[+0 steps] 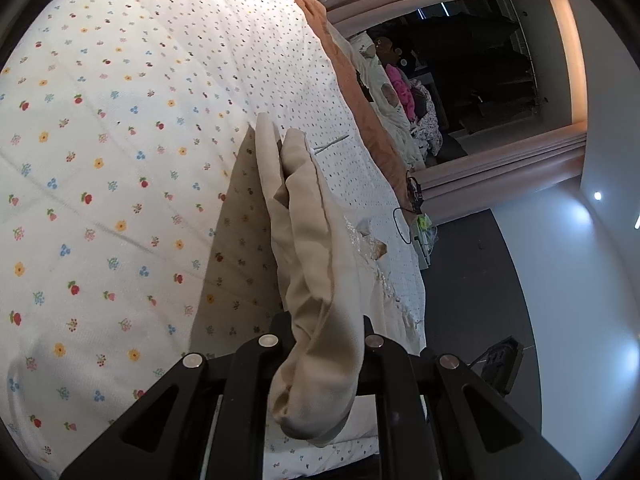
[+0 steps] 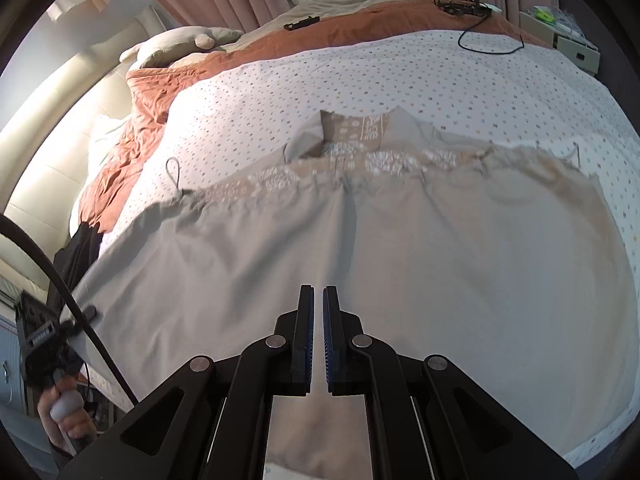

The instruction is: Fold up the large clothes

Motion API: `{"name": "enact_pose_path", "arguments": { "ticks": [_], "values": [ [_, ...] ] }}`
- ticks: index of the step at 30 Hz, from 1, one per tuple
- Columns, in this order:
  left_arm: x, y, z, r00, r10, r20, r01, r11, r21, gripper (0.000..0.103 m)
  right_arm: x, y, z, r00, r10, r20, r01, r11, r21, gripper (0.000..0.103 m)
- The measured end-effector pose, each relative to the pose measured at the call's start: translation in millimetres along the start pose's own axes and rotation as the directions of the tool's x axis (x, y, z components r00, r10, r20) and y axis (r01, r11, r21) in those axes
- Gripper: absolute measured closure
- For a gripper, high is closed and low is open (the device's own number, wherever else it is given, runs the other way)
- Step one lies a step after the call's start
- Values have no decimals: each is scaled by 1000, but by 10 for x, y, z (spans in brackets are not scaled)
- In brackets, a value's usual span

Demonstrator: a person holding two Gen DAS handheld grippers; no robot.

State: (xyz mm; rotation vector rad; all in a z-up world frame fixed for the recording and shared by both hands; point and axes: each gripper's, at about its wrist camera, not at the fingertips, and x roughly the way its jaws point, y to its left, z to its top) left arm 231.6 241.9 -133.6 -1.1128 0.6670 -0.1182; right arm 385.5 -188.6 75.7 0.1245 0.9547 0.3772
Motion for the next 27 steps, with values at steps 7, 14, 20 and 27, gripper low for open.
{"name": "enact_pose_path", "arguments": {
  "ticks": [7,14,20,27],
  "values": [
    [11,-243,12,1000,-5,0,5,999,41,90,-161,-113,-518,1000,3,3,-3,999,44,71],
    [29,-349,-13,1000,4,4,-4,998,59,90,-384,-45,-922,998,24,52,-26,999,31,22],
    [22,-562,-13,1000,-27,14,26,995,94,90,-299,52,-1181,1000,5,-6,-5,1000,-18,65],
    [45,-847,-1,996,-87,-3,87,987,133,90,25,-12,-1246,996,27,-79,-24,999,35,83]
  ]
}}
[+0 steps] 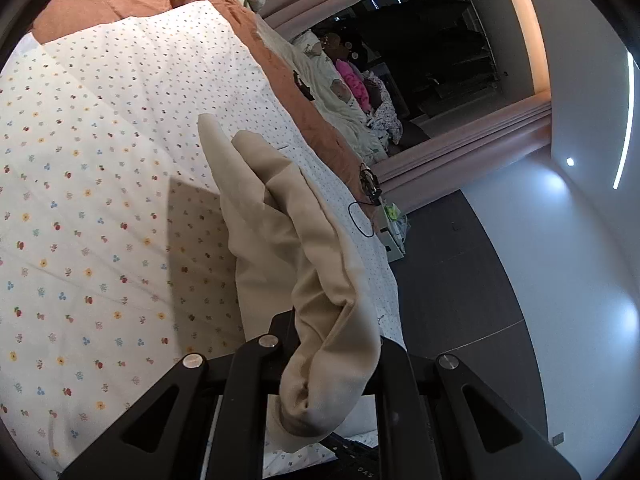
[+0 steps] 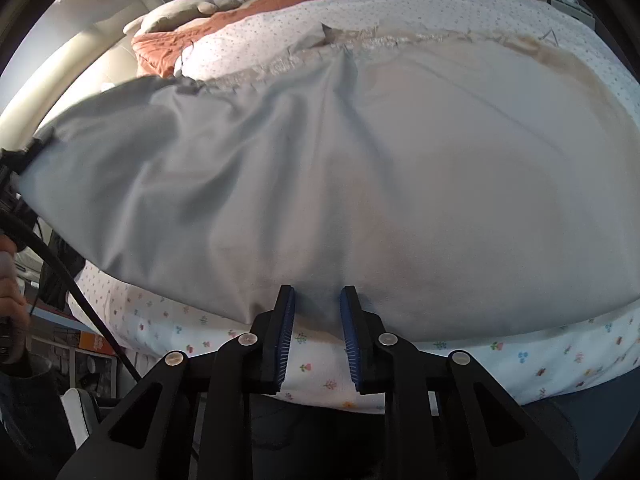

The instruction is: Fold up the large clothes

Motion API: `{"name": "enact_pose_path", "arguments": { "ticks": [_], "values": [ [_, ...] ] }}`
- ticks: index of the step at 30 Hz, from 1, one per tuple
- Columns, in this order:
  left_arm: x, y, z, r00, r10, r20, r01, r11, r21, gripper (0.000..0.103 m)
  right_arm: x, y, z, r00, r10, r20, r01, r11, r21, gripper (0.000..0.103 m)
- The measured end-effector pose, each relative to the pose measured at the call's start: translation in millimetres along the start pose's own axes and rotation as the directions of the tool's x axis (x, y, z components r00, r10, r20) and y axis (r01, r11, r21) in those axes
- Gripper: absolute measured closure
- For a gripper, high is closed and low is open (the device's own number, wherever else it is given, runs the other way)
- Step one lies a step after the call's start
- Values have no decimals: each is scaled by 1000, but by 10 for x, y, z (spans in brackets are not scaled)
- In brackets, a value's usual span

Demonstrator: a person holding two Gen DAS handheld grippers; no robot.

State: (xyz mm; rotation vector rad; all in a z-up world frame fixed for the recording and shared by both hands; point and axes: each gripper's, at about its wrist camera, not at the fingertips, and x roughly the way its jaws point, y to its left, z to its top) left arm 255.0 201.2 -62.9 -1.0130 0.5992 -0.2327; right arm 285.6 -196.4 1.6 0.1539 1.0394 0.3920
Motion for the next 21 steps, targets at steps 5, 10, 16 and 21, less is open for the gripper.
{"name": "enact_pose_path", "arguments": {
  "ticks": [5,10,16,21],
  "values": [
    [57,-251,22,1000,-22,-10,23,999,45,90,116,-124,118,999,50,5,-50,995,80,83],
    [95,-358,45,999,-44,-8,45,998,52,90,228,-221,354,997,77,22,-79,991,109,85],
    [176,-510,92,997,-79,-22,80,994,68,90,496,-327,613,996,81,27,-85,984,158,88],
    [287,-714,116,992,-119,-47,123,987,99,90,645,-372,656,995,91,31,-95,979,182,92]
  ]
}}
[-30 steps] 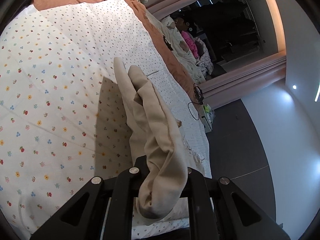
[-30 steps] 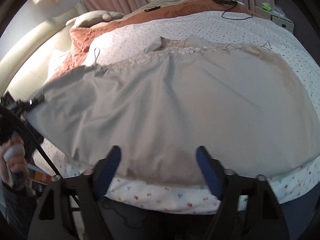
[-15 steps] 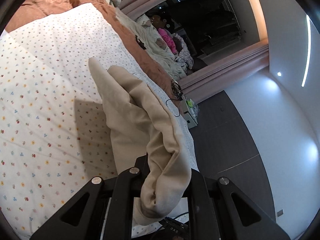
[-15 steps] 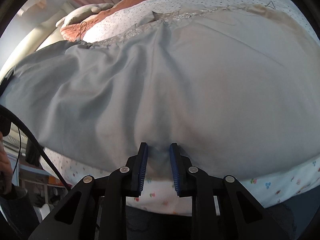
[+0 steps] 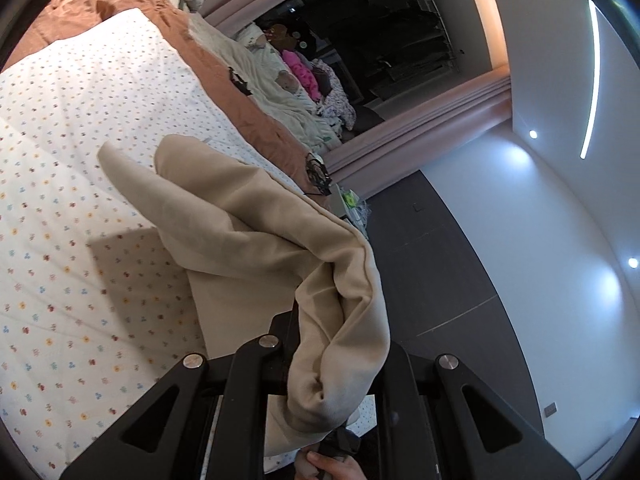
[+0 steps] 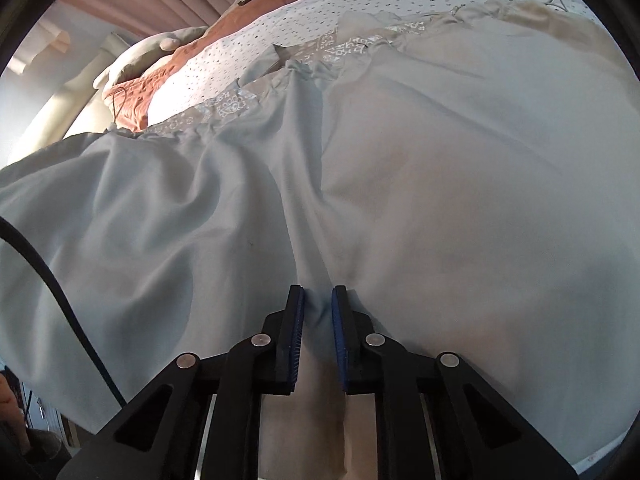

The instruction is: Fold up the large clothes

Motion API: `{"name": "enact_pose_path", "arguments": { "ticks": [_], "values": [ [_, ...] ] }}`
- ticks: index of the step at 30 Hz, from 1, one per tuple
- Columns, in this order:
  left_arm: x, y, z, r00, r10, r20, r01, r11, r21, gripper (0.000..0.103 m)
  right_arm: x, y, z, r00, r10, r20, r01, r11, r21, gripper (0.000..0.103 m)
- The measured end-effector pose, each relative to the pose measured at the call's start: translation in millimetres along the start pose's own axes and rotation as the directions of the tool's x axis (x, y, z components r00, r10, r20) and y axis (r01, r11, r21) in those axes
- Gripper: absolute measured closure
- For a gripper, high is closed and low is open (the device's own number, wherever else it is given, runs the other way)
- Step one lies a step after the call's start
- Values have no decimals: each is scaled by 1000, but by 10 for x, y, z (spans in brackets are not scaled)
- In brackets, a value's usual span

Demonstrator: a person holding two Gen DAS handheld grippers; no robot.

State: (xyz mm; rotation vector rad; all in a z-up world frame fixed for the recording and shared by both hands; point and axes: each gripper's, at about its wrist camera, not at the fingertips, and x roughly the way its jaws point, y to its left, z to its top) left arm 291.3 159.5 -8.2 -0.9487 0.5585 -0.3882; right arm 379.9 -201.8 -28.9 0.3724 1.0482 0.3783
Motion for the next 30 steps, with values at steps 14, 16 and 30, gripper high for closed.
{"name": "enact_pose_path", "arguments": {
  "ticks": [14,16,30],
  "values": [
    [526,-724,54,995,-35,-93,47,991,122,90,-298,-185,-276,998,58,-29,-58,998,-6,92],
    [623,-861,39,993,-40,-111,56,988,144,90,-377,-204,-303,999,40,-15,-40,999,-16,92],
    [1662,-1585,-275,956,-19,-292,94,965,245,90,-1161,-627,-375,985,-77,155,79,997,-8,91]
  ]
}}
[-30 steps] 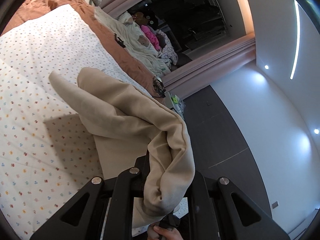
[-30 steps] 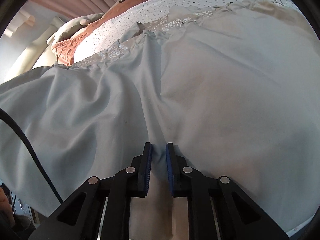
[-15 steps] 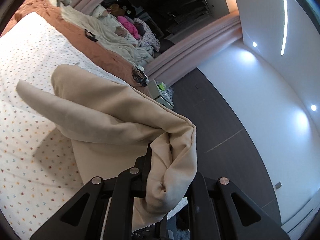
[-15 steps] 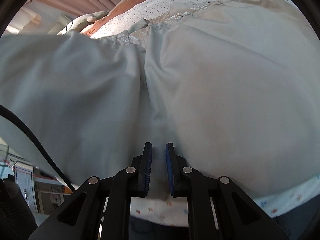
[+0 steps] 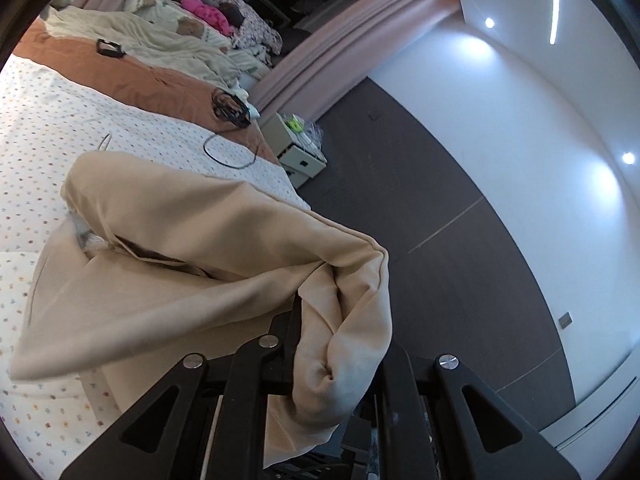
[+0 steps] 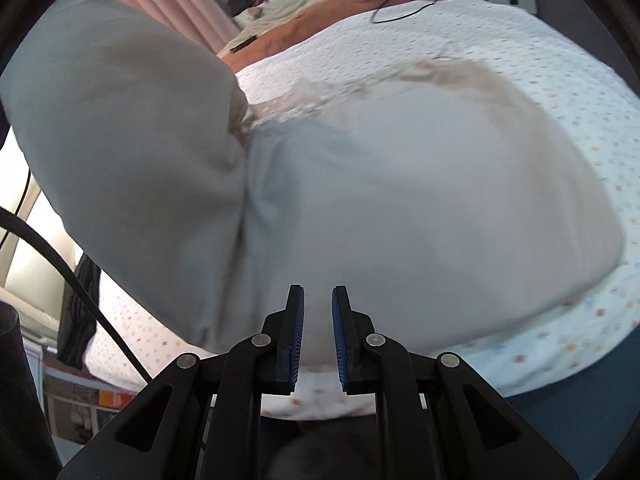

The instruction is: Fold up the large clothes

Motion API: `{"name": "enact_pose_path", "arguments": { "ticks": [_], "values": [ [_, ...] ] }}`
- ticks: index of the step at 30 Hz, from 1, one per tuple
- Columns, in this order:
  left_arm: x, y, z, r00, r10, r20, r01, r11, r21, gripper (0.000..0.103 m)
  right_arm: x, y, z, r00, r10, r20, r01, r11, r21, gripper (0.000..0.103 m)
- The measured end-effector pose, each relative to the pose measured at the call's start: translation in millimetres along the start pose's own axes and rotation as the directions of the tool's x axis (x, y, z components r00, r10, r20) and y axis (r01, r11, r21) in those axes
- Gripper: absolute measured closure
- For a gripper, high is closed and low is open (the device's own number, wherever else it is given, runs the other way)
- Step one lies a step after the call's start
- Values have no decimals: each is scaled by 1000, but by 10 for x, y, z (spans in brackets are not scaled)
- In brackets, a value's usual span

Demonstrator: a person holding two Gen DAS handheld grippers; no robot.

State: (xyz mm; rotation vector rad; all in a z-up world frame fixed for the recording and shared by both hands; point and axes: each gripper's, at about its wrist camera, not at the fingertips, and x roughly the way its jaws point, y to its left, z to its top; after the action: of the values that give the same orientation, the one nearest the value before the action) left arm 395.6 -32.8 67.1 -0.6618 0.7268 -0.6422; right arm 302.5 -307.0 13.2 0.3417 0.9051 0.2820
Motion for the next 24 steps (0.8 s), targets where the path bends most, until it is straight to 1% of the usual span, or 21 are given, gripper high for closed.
{"name": "enact_pose_path", "arguments": {
  "ticks": [3,5,6,7,9,13,16,19,20,21,22,23,24],
  "values": [
    [338,-75,-26,998,9,-60,-8,1000,11,90,-49,-163,-7,1000,-23,13,23,999,25,90],
    [608,-137,-87,993,22,-112,-19,999,28,90,-58,-296,-13,999,-34,22,32,998,57,82],
    [720,-167,-112,991,30,-133,-25,999,36,90,-101,-369,-38,999,-38,26,36,997,72,75],
    [868,-198,-168,986,38,-162,-31,998,48,90,-126,-469,-46,999,-44,31,41,995,91,71],
    [1105,-240,-276,976,53,-212,-39,997,68,90,-184,-647,-58,998,-57,39,52,991,122,70],
    [1596,-285,-596,942,106,-318,-73,991,114,90,-330,-1043,-91,996,-65,58,52,979,197,70],
    [1864,-285,-769,920,138,-367,-96,987,131,90,-434,-1282,-126,995,-64,73,45,969,242,70],
    [2091,-288,-882,890,174,-421,-124,982,143,89,-536,-1453,-167,995,-50,85,25,962,273,70],
    [2133,-298,-932,884,180,-431,-130,981,144,86,-559,-1509,-170,995,-45,90,18,959,281,70],
    [2178,-300,-951,881,169,-443,-122,984,133,75,-580,-1557,-175,995,-39,94,10,957,289,70],
    [2198,-292,-993,877,134,-461,-95,990,108,57,-599,-1605,-175,995,-33,97,3,956,294,69],
    [2191,-287,-1017,876,78,-476,-50,996,71,46,-621,-1659,-180,994,-25,103,-7,954,300,69],
    [2172,-318,-1056,876,38,-480,-16,999,50,29,-672,-1678,-209,994,-21,108,-13,953,303,68]
  ]
}}
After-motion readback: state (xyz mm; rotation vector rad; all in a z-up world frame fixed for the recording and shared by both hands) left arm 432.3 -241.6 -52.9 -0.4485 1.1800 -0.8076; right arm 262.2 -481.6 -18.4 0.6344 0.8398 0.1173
